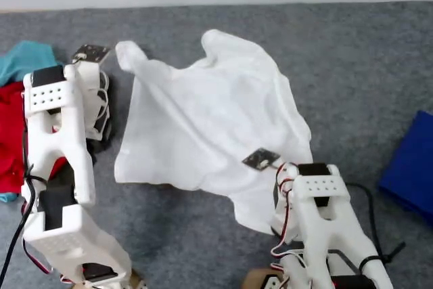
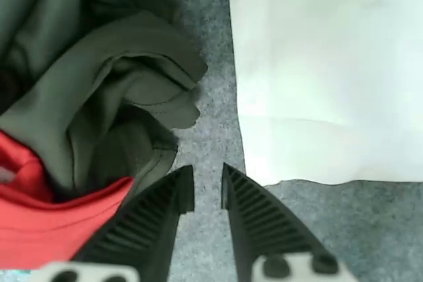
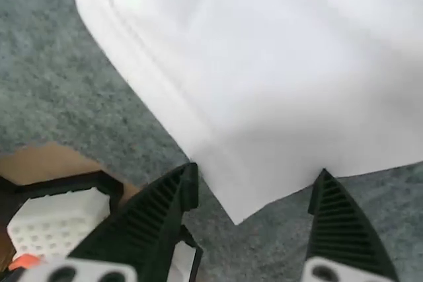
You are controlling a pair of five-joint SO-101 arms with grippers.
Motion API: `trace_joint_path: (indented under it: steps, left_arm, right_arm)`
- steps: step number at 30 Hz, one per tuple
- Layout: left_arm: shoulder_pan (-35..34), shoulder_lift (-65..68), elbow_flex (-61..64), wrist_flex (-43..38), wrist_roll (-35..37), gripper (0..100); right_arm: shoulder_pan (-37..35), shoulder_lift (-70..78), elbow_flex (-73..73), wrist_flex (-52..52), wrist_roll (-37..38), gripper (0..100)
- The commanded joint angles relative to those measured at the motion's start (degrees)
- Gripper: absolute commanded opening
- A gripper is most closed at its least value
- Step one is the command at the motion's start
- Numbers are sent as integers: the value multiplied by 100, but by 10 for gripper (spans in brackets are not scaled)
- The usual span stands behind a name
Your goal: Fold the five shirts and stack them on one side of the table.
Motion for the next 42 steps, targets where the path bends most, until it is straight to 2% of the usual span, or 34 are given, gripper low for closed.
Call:
trace_joint_path:
  steps: [1, 6, 16, 22, 30, 36, 42]
  left_arm:
    - [-26, -308, -13, -70, -35, 75]
    - [-26, -308, -13, -70, -35, 74]
    - [-26, -308, -13, -62, -35, 74]
    - [0, -308, -13, -62, -35, 73]
    - [0, -308, -13, -44, -35, 73]
    - [9, -308, -13, -35, -35, 73]
    - [18, -334, -13, -35, -35, 73]
  right_arm:
    - [-13, -198, 70, -207, 26, 277]
    - [-4, -189, 255, -593, 35, 270]
    - [13, 1103, -158, -840, 404, 77]
    - [22, 1754, -747, -716, 404, 13]
    - [31, 1754, -1046, -699, 404, 10]
    - [40, 1754, -1837, 4, 422, 10]
    - [435, 1754, -3042, 637, 431, 10]
